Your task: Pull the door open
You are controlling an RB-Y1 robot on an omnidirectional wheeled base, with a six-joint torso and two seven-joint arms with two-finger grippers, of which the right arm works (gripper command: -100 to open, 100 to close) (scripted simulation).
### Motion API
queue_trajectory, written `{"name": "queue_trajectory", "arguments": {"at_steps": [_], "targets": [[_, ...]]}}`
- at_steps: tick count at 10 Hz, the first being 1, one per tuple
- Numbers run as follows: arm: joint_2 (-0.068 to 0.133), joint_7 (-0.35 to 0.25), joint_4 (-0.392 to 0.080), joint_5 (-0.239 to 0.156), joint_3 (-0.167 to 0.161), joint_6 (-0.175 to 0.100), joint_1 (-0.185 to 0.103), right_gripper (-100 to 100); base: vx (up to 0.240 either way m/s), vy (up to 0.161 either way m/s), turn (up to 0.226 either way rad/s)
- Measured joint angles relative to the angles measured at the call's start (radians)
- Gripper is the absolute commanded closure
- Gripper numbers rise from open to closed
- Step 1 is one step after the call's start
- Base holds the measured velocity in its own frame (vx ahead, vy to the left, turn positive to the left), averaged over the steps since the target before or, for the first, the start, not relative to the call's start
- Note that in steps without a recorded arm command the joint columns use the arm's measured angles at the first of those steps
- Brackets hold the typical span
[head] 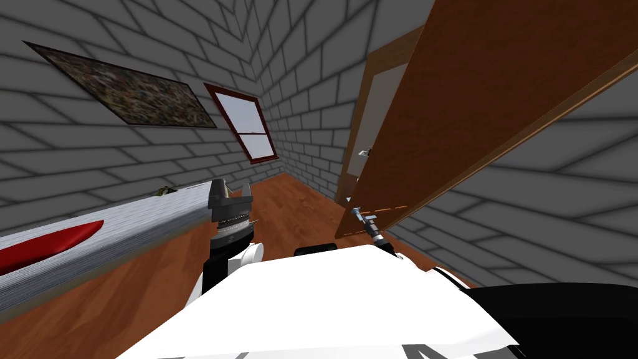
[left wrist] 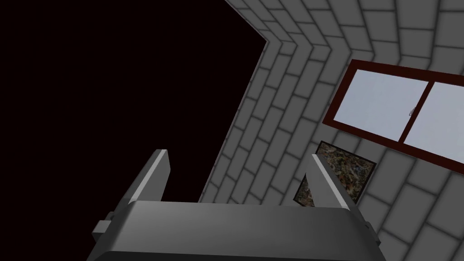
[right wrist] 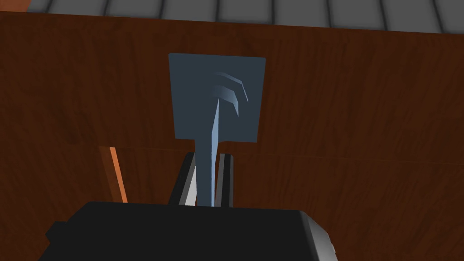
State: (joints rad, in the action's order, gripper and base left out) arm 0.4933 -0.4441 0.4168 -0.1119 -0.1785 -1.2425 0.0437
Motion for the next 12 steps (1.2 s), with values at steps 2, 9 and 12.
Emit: {"name": "queue_trajectory", "arguments": {"at_steps": [2, 9, 12], "targets": [[-0.001, -0.005, -0.044, 0.001, -0.005, -0.035, -0.012, 100, -0.17, -0.057, 0.123], [0.013, -0.012, -0.025, -0.002, -0.015, -0.063, 0.028, 100, -0.147, -0.062, 0.126], [0.011, -0.016, -0.054, 0.001, -0.023, -0.089, 0.027, 100, -0.105, -0.047, 0.076]]}}
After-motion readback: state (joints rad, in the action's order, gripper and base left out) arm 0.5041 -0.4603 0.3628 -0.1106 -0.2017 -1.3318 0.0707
